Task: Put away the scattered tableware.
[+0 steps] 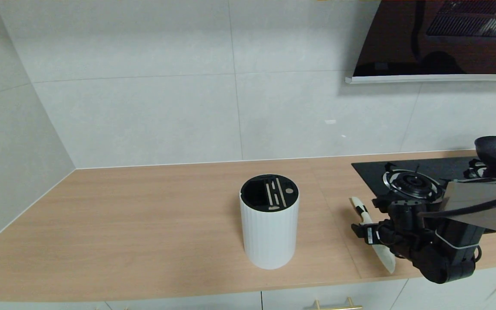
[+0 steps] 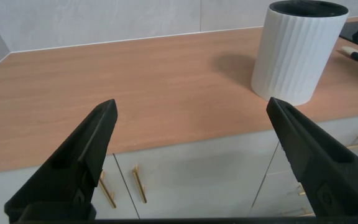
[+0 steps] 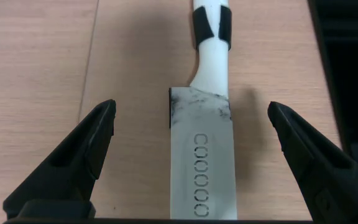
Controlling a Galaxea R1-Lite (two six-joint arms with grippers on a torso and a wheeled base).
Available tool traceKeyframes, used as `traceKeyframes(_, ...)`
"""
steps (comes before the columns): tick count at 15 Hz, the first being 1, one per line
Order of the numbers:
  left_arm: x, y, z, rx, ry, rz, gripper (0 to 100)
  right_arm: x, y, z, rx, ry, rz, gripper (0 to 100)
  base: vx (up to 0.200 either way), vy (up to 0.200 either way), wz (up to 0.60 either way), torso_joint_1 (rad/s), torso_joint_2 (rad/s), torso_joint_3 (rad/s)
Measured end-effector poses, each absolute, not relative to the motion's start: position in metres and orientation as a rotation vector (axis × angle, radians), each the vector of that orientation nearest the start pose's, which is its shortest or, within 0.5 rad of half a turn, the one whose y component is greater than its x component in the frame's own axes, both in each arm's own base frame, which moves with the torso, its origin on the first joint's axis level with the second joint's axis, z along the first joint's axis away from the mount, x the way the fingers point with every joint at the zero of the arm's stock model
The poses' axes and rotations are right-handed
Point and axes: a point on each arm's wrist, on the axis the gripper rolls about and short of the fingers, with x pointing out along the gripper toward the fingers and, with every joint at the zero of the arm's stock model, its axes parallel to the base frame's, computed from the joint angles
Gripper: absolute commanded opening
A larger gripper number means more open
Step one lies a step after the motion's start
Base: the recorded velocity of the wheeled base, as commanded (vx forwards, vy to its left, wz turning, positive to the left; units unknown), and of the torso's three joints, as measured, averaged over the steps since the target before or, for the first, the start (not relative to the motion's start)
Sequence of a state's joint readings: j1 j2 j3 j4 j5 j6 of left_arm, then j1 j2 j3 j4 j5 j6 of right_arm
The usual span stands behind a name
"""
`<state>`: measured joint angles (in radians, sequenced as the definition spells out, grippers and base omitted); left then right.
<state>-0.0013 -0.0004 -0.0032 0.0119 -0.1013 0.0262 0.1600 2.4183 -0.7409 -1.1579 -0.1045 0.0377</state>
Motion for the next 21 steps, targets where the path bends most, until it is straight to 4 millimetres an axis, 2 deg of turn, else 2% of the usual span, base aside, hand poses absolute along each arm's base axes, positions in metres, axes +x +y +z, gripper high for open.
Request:
traceKeyframes(16,-0.023,-0.002,0.075,0.026,0.007,-0.103,100,0.374,0.054,-0.049,-0.040,0.526,0.005,100,0.000,0.000,0.00,0.000,0.00,0.000)
traceKeyframes(17,-0.023,-0.002,0.075,0.026,0.007,-0.102,100,0.374,0.054,-0.049,-0.040,0.528,0.004,0,0.000,0.000,0.00,0.000,0.00,0.000)
traceKeyframes(21,-0.023,-0.002,0.075,0.026,0.007,-0.103,100,0.375,0.054,-0.050,-0.040,0.525,0.005,0,0.000,0.000,0.00,0.000,0.00,0.000)
